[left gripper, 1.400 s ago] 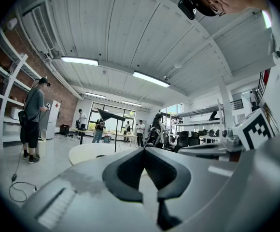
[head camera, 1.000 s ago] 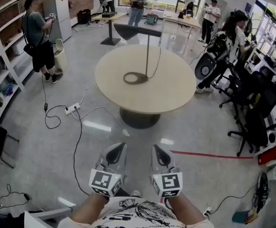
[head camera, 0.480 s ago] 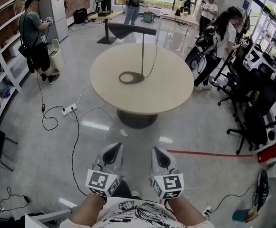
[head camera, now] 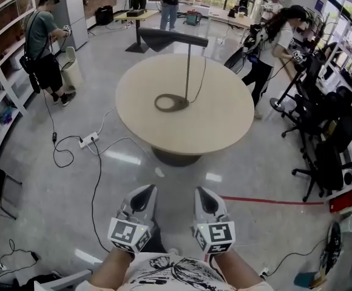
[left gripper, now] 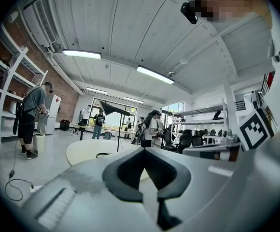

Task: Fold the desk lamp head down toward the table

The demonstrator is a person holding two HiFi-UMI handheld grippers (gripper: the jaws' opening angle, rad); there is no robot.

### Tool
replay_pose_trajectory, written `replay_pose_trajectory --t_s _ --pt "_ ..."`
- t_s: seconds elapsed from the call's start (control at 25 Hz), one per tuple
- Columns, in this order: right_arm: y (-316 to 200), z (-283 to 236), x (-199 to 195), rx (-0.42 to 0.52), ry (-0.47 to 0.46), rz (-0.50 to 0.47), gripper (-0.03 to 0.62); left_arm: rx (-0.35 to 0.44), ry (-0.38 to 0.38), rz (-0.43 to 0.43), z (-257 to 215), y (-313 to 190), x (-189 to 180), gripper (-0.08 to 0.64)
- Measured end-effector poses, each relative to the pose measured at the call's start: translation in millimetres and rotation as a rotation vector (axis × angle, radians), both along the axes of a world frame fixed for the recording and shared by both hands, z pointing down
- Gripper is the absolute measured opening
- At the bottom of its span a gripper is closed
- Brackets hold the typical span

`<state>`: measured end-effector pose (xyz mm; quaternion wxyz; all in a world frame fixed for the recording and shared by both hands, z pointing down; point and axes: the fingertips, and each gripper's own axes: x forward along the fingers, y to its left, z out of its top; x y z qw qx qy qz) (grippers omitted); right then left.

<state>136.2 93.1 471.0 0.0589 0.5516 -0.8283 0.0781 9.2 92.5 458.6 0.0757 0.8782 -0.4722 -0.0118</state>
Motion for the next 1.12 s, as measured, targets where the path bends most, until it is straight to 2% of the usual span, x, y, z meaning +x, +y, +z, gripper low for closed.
replay_pose_trajectory --t_s 0.24,0.84,0.96,1.12 --pt "-67.7 -7.2 -10.4 0.006 -0.012 0.005 0.009 0.009 0.058 0.024 -9.3 -70.7 -14.3 0.000" --pt "-260.5 -18.3 -71.6 -0.001 -0.030 0.104 0.009 0.037 0.003 0.118 -38.1 -266.0 -82.3 0.000" --pt "-288.9 -16.9 -77.2 -0.019 -0.029 0.123 0.009 0.036 0.005 0.105 -42.9 -296.6 -97.9 0.000" --pt "-320.3 -15.3 -76.4 -0.041 -0.036 0.123 0.009 0.001 0.022 0.083 -36.6 -327.5 -100.2 0.000"
